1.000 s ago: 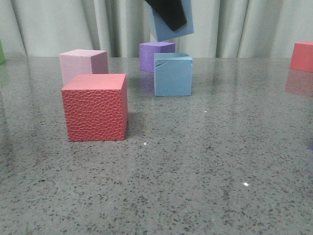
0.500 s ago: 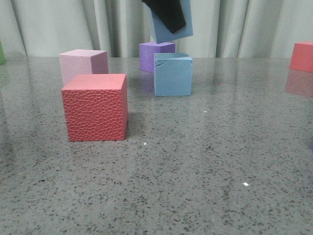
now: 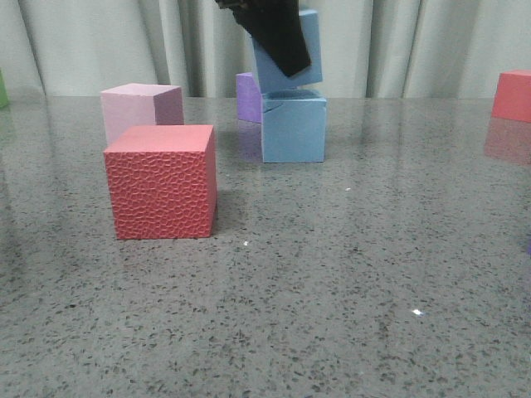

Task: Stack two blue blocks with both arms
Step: 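Lower the held cube onto the placed light-blue cube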

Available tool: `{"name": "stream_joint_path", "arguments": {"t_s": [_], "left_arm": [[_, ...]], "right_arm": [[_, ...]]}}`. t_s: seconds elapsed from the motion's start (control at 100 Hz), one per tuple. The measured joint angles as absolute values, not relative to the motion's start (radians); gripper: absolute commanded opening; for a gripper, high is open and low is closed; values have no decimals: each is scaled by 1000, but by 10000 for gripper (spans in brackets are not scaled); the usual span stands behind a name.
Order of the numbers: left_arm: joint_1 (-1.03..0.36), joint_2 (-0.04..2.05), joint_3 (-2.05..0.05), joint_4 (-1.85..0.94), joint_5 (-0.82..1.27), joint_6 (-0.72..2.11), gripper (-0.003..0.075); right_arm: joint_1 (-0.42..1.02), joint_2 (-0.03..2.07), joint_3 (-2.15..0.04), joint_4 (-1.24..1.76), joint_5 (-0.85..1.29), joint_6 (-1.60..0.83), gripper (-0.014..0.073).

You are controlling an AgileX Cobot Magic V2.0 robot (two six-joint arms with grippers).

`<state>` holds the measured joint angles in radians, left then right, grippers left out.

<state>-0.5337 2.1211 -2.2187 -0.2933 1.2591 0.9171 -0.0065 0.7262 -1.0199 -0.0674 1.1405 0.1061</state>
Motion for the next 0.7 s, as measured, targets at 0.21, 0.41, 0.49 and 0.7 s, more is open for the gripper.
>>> {"name": "stream_joint_path", "arguments": {"t_s": [0.21, 0.41, 0.49, 0.7], "left_arm": [[-534, 2121, -2219, -304, 1257, 933, 302], [-534, 2121, -2219, -310, 1257, 943, 302], [-534, 2121, -2219, -310, 1257, 949, 302], [-534, 2121, -2219, -310, 1257, 960, 302]], "right_arm": [[-6, 726, -1020, -67, 1139, 106, 647], [-6, 726, -1020, -67, 1139, 106, 647], [-6, 726, -1020, -67, 1139, 106, 647], [-6, 726, -1020, -67, 1139, 106, 647]]}}
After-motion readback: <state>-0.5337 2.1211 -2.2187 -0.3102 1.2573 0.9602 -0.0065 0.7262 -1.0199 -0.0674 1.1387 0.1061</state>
